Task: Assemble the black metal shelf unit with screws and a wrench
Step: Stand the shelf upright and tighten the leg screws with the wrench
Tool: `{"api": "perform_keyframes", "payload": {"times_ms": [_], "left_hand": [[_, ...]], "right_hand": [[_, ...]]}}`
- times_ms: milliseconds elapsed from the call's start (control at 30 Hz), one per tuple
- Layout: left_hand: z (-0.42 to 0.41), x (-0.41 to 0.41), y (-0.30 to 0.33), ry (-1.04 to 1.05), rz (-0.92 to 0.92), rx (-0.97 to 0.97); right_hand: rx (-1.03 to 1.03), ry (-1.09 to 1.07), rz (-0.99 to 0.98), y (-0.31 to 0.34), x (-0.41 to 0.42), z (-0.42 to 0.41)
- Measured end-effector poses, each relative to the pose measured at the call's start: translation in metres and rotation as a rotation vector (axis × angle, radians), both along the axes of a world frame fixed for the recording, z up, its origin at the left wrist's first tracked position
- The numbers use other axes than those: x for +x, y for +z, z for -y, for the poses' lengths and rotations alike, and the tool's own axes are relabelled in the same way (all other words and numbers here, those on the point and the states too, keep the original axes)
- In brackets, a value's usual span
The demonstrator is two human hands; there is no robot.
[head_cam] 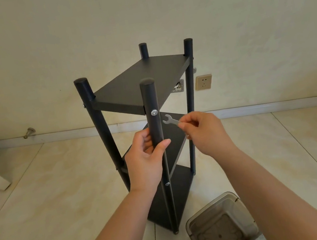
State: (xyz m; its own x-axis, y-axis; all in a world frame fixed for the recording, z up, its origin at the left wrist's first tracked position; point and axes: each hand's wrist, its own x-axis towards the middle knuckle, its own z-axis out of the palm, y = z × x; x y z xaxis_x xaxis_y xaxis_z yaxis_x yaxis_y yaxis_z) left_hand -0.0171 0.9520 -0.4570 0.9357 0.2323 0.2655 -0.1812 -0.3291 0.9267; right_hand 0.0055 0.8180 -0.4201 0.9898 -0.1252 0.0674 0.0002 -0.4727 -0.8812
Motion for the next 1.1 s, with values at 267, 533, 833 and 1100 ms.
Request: {"api": "perform_keyframes", "payload": {"times_ms": [267, 533, 833, 1100], "left_hand": [[-0.001, -0.004, 0.002, -0.071, 0.081, 0.05], [-0.001, -0.002, 0.001, -0.076, 0.069, 0.053], [0.001, -0.003, 0.002, -0.099, 0.08, 0.064], [0.002, -0.004, 0.004, -0.085, 0.061, 0.058]], "right_hand": [[0.151, -0.025, 0.142, 0.019, 0.002, -0.02], [0.203, -0.002, 0.12, 0.031, -0.004, -0.015], [0.07, 0.169, 0.076, 0.028, -0.007, -0.01], [0.207, -0.018, 0.123, 0.029, -0.004, -0.01]]}}
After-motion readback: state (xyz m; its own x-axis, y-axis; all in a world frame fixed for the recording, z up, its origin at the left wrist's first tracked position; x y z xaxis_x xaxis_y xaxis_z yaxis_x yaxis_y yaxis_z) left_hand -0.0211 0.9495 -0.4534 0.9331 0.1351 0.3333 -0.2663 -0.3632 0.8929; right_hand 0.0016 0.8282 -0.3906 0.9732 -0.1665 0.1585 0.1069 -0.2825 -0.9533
